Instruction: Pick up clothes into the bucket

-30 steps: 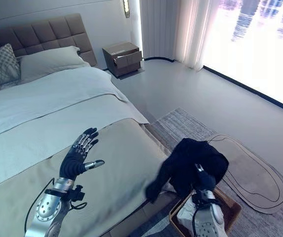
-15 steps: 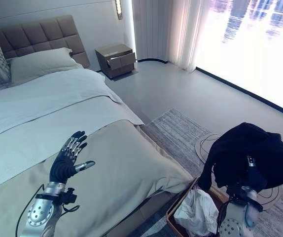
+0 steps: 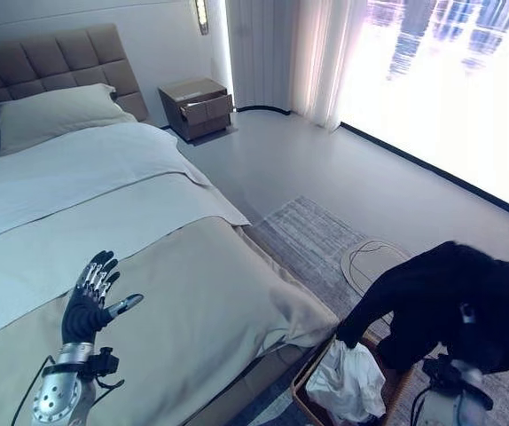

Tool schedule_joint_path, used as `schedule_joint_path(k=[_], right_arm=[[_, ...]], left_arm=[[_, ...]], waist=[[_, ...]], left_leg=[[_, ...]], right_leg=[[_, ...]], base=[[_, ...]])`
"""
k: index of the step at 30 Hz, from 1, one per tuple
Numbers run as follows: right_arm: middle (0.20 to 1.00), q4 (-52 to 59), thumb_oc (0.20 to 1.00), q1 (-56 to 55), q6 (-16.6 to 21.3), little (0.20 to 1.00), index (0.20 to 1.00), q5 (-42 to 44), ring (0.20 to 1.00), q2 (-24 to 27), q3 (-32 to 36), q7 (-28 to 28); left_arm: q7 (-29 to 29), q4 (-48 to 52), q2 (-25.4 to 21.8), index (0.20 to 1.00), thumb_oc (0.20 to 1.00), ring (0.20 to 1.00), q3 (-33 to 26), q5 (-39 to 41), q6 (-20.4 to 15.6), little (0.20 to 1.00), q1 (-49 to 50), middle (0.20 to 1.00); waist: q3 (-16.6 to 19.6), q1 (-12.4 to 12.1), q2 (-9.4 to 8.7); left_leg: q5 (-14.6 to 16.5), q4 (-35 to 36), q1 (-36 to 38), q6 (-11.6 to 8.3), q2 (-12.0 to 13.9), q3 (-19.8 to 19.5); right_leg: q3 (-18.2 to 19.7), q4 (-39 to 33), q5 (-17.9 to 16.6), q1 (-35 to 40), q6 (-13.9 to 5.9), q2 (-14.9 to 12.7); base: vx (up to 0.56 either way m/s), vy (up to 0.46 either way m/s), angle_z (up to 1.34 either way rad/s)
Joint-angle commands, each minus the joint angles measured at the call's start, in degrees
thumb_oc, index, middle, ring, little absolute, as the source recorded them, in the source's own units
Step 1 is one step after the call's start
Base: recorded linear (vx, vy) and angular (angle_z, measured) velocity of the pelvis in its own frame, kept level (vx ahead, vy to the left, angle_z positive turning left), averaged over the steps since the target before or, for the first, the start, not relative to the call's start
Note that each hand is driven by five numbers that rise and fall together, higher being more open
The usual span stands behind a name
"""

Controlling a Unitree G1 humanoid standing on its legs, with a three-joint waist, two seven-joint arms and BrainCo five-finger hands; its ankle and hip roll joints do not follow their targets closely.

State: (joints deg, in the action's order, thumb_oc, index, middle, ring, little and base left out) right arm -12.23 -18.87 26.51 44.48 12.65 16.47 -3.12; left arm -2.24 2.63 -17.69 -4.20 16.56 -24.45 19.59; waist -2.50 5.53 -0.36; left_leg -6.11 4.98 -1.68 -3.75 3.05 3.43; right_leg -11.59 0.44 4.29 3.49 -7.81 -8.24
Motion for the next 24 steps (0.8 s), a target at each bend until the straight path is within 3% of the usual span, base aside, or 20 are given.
schedule_joint_path(k=[1,4,9,14,15,22,24], right_arm=[[0.2,0.49,0.2,5.64,2.23,0.2,0.2,-2.84,0.2,2.74,-0.97,0.88],[0.2,-4.95,0.2,10.95,3.24,0.2,0.2,-1.3,0.2,3.08,-2.22,3.29],[0.2,-12.76,0.2,19.2,4.9,0.2,0.2,-0.87,0.2,3.63,-3.58,8.1],[0.2,-17.06,0.2,23.14,5.1,0.2,0.2,-2.11,0.2,5.07,-4.99,11.16],[0.2,-20.41,0.2,26.14,5.37,0.2,0.2,-2.35,0.2,6.02,-5.72,13.38],[0.2,-29.54,0.2,35.61,5.16,0.2,0.2,-1.79,0.2,8.97,-7.5,19.73],[0.2,-34.74,0.2,40.48,4.39,0.2,0.2,-1.75,0.2,12.03,-8.18,21.75]], left_arm=[[-0.99,2.64,-0.75,1.0,1.0,1.0,-4.72,1.35,-4.92,1.0,-3.67,1.0],[-2.78,3.95,-2.24,1.0,1.0,1.0,-3.57,2.06,-6.23,1.0,-6.51,1.0],[-6.06,7.06,-3.84,1.0,1.0,1.0,-2.26,3.17,-8.5,1.0,-9.04,1.0],[-7.14,8.71,-3.92,1.0,1.0,1.0,-1.46,4.39,-9.19,1.0,-9.54,1.0],[-8.28,9.33,-3.98,1.0,1.0,1.0,-0.54,4.85,-9.57,1.0,-10.04,1.0],[-11.52,11.71,-4.9,1.0,1.0,1.0,3.14,4.96,-9.9,1.0,-11.0,1.0],[-12.15,12.5,-5.84,1.0,1.0,1.0,5.01,4.96,-9.91,1.0,-11.02,1.0]], waist=[[-4.81,0.18,-2.11],[-10.37,-0.19,-1.95],[-14.98,-0.81,-0.44],[-14.82,-1.37,0.45],[-15.03,-1.92,1.01],[-15.69,-3.34,3.03],[-16.3,-4.08,3.79]], left_leg=[[7.18,-8.79,-1.83,1.48,1.29,-0.77],[8.66,-16.08,-7.73,1.9,0.82,-1.94],[11.62,-29.71,-21.45,2.23,0.13,-3.36],[13.12,-35.83,-29.55,2.36,-0.16,-3.55],[14.28,-39.36,-34.08,2.4,-0.17,-3.71],[14.8,-45.33,-45.28,2.71,-0.32,-3.15],[14.68,-46.58,-48.46,2.86,-0.44,-2.89]], right_leg=[[1.19,4.38,-5.21,-6.43,-1.85,-3.22],[1.73,11.06,-3.91,-11.33,-1.11,-4.18],[2.95,22.99,-1.05,-23.61,0.11,-5.27],[3.99,28.81,0.38,-31.48,0.7,-5.31],[4.73,32.35,1.57,-36.15,0.91,-5.46],[6.58,39.15,2.29,-48.28,1.5,-5.75],[7.37,40.87,2.31,-52.17,1.64,-5.9]], base=[[-0.18,-0.006,0.0],[-0.27,0.007,0.08],[-0.21,0.018,0.16],[-0.12,0.013,0.04],[-0.12,0.021,0.05],[-0.11,0.031,-0.01],[-0.09,0.042,-0.04]])
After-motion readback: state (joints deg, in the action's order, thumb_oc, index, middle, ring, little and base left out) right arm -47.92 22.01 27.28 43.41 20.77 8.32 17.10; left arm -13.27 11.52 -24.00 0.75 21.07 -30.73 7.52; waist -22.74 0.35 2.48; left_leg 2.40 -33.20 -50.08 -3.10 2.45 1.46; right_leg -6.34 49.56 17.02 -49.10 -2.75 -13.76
